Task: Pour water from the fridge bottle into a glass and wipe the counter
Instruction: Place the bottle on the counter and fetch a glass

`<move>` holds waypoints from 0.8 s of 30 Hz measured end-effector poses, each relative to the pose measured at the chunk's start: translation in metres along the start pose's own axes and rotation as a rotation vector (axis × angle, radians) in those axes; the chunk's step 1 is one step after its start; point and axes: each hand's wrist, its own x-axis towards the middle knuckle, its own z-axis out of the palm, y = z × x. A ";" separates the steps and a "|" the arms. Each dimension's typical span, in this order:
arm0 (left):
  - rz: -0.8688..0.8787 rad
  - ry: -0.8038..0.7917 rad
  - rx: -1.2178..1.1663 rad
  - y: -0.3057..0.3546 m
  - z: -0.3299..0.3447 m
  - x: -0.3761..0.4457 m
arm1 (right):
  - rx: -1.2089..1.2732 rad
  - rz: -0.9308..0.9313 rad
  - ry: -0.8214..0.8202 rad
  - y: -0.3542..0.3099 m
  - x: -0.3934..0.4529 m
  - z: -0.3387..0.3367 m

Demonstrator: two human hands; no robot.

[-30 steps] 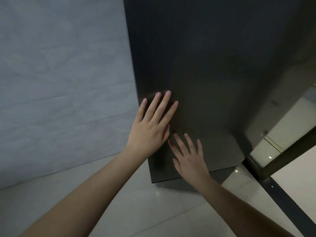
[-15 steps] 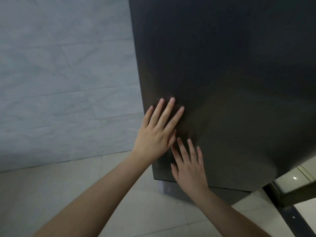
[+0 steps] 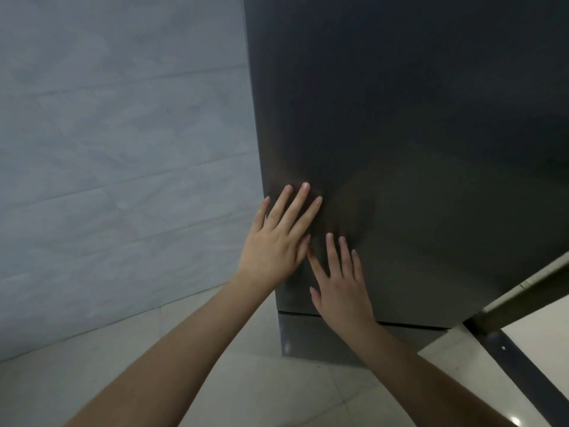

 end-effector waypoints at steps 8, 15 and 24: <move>0.095 -0.082 -0.073 -0.007 -0.014 -0.006 | 0.098 0.087 -0.033 -0.010 -0.003 -0.016; 0.224 -0.278 -0.240 0.012 -0.005 -0.010 | 0.164 0.260 -0.168 0.009 -0.051 -0.027; 0.462 -0.359 -0.321 0.081 0.005 -0.021 | 0.139 0.540 -0.259 0.028 -0.128 -0.049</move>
